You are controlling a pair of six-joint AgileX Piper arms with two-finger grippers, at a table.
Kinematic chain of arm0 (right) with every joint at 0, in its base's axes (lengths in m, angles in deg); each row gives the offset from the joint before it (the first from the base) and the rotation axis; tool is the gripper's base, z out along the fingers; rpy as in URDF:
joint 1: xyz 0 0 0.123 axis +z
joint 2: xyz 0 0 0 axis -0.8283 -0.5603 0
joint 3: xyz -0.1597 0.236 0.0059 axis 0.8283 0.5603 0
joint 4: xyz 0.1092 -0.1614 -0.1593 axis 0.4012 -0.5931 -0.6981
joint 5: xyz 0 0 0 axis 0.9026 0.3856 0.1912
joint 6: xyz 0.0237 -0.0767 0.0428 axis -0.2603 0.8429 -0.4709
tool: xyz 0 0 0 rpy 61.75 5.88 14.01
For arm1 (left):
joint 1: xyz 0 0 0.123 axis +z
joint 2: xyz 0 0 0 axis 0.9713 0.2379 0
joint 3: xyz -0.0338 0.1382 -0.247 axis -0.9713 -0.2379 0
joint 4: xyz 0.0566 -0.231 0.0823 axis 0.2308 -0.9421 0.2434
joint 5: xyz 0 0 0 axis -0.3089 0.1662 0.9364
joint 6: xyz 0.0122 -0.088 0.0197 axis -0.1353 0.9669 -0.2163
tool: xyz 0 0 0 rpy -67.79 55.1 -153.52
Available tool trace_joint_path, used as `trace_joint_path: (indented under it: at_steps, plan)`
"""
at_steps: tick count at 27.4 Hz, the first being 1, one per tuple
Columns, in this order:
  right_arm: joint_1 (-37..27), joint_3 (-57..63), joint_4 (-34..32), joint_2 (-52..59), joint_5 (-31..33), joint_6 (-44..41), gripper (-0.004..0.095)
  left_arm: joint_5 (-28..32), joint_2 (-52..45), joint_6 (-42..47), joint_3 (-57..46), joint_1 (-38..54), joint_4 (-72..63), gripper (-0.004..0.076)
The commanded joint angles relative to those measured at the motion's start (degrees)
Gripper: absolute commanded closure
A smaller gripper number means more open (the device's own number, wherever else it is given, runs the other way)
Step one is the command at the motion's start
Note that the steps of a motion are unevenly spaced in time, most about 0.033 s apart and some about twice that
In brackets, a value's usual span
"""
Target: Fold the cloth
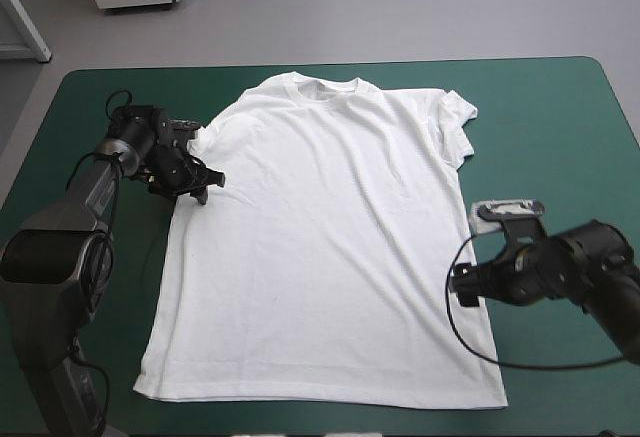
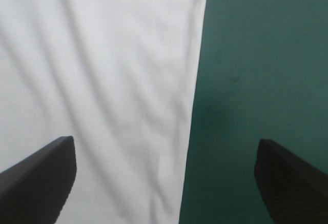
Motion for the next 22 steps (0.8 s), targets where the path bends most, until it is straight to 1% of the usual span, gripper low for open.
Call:
trace_joint_path:
  at_steps: [1,2,4,5,9,14,18,22]
  plan:
    - [-0.25,-8.69,-3.15,-8.87,-5.64,1.96,0.0022,0.47,-2.19,0.49,0.64,-0.03,-1.12,0.0546]
    - [-0.36,-11.80,-3.89,-13.32,-7.02,2.61,0.0025,1.02,-2.19,0.49,0.02,-0.03,-1.12,0.0625]
    - [-1.78,-17.14,-3.30,-20.93,-8.33,4.22,0.0043,1.85,-2.19,0.26,-1.13,-0.03,-1.12,0.0720]
    - [-2.62,-19.07,-2.77,-23.47,-8.46,5.13,0.0055,1.99,-2.19,0.14,-1.64,-0.03,-1.12,0.0734]
    - [-6.71,-26.20,1.85,-31.83,-8.26,8.89,0.0101,2.50,-2.19,0.11,-2.68,-0.03,-1.12,0.0732]
    - [-10.18,-34.04,6.24,-40.24,-7.15,11.26,0.0109,2.43,-2.19,-0.04,-2.68,-0.03,-1.12,0.0733]
    - [-10.61,-38.16,6.57,-45.54,-5.72,11.62,0.0125,2.43,-2.19,-0.39,-2.68,-0.03,-1.12,0.0733]
    - [-10.61,-40.10,10.09,-48.87,-4.58,13.22,0.0188,2.43,-2.19,-0.39,-2.68,-0.03,-1.12,0.0733]
